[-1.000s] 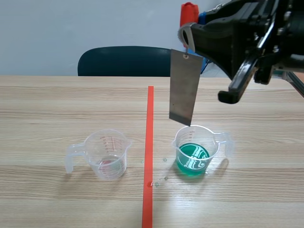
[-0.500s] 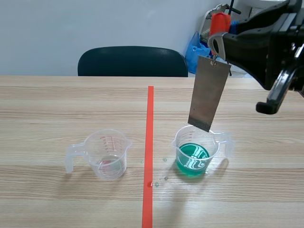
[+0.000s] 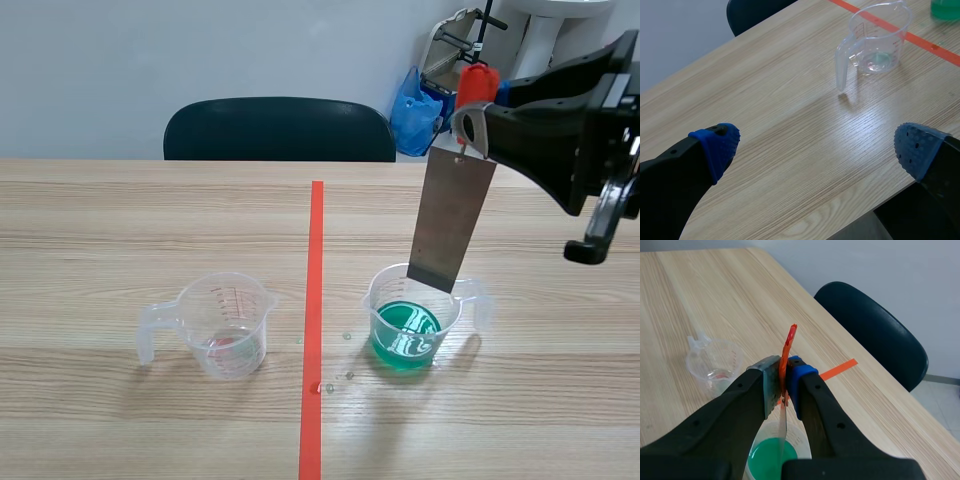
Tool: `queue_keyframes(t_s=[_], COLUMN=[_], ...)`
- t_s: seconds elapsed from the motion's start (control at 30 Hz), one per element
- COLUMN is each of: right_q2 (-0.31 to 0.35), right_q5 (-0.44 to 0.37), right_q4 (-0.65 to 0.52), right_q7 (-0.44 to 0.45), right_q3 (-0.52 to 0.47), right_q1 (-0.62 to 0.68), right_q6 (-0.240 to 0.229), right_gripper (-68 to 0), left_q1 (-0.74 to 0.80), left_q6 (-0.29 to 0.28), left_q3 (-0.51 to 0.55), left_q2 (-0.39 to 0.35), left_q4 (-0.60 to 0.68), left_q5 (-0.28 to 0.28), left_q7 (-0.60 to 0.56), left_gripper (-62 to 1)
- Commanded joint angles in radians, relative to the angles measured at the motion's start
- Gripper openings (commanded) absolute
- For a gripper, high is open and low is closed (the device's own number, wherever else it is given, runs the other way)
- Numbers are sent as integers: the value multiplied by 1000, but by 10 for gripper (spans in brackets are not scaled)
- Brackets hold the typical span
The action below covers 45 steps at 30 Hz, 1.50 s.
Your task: Do the redox reaction experiment
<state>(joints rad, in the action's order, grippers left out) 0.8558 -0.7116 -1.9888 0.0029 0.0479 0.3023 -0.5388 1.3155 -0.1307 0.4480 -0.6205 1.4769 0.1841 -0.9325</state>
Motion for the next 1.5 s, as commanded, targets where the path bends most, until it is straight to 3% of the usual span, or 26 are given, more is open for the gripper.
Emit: queue_keyframes(t_s=[0.0,1.47], right_q2=[6,5], right_q5=[-13,-7], right_q4=[-10,-10], right_q7=[15,0], right_q3=[-3,-3], right_q1=[-17,-16], right_q6=[5,3], right_gripper=[-668,-668], left_q1=[1,1], left_q6=[1,1], left_q3=[1,1], left_q2=[8,8], left_q4=[10,10], left_q5=[10,10], left_q7=[-13,-13], left_gripper=[14,14])
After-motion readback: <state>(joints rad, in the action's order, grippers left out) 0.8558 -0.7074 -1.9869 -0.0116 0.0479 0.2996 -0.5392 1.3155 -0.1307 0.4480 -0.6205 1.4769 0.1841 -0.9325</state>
